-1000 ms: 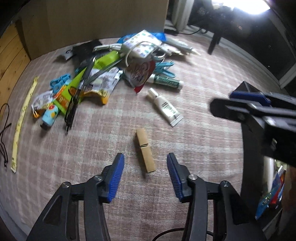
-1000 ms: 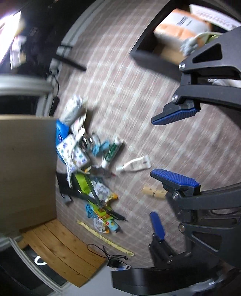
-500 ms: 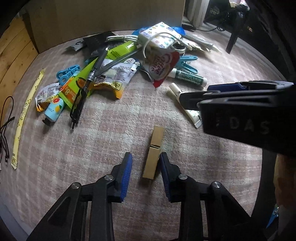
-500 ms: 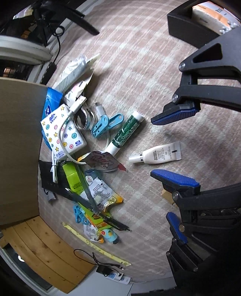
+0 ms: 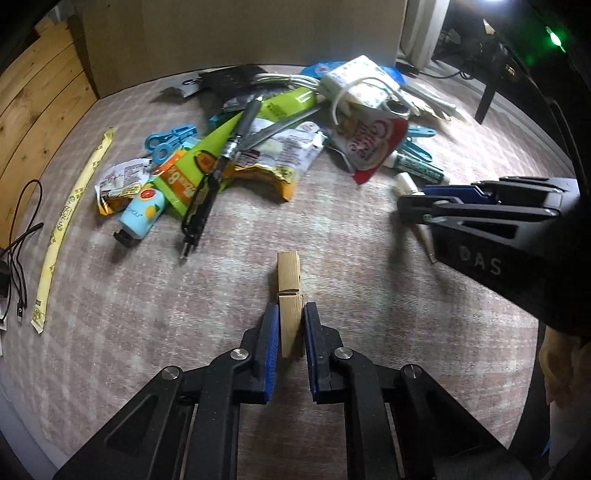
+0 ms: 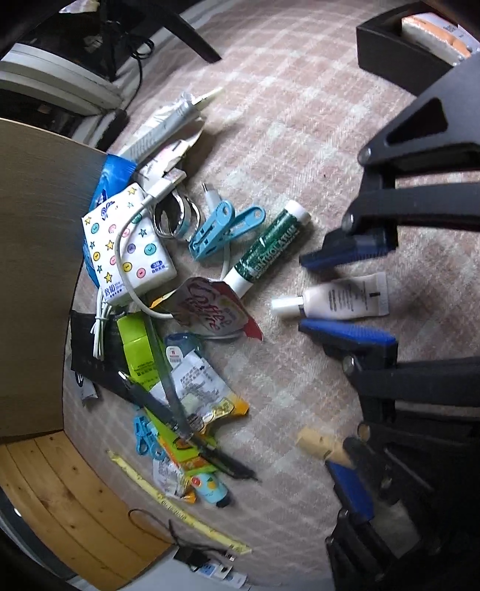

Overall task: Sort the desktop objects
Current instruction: 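Grasp the wooden clothespin with the left tool while the right tool grasps the white cream tube, then carry the clothespin and cream tube over the bin and open both tools, then move both tools back to the pile of items, then grasp the yellow wrapped stick with the left tool while the right tool grasps the green lip balm tube, then carry the yellow stick and lip balm tube over the bin and open both tools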

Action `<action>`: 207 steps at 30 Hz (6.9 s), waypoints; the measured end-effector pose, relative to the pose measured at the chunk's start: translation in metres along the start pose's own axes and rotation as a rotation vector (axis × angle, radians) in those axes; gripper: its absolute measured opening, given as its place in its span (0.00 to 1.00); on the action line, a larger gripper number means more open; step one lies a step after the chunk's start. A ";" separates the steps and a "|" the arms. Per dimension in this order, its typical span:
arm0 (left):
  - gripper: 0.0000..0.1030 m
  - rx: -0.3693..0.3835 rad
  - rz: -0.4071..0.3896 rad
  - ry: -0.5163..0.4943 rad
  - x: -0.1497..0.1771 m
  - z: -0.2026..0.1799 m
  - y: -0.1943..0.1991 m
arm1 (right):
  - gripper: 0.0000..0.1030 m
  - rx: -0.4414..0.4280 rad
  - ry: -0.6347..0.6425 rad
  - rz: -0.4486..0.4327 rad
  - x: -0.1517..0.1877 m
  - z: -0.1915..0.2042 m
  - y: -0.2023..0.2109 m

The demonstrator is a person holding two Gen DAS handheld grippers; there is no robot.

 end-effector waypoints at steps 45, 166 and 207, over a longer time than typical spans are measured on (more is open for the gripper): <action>0.12 0.399 -0.084 -0.491 0.042 -0.203 0.133 | 0.16 0.159 -0.574 -0.295 0.215 -0.148 0.240; 0.13 0.003 -0.032 -0.028 -0.047 0.184 -0.022 | 0.15 -0.085 -0.081 0.044 -0.001 -0.010 0.004; 0.10 0.377 -0.128 -0.180 -0.003 -0.049 0.130 | 0.15 0.056 -0.572 -0.171 0.233 -0.099 0.205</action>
Point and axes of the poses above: each gripper's, at about its wrist camera, not at the fingertips, and y roughly against the way its jaws point, z to its left, x to its underside, the point moved 3 cm from there along -y, roughly the way its jaws point, and after that the axes turned 4 degrees about y, right-handed, at the moved point
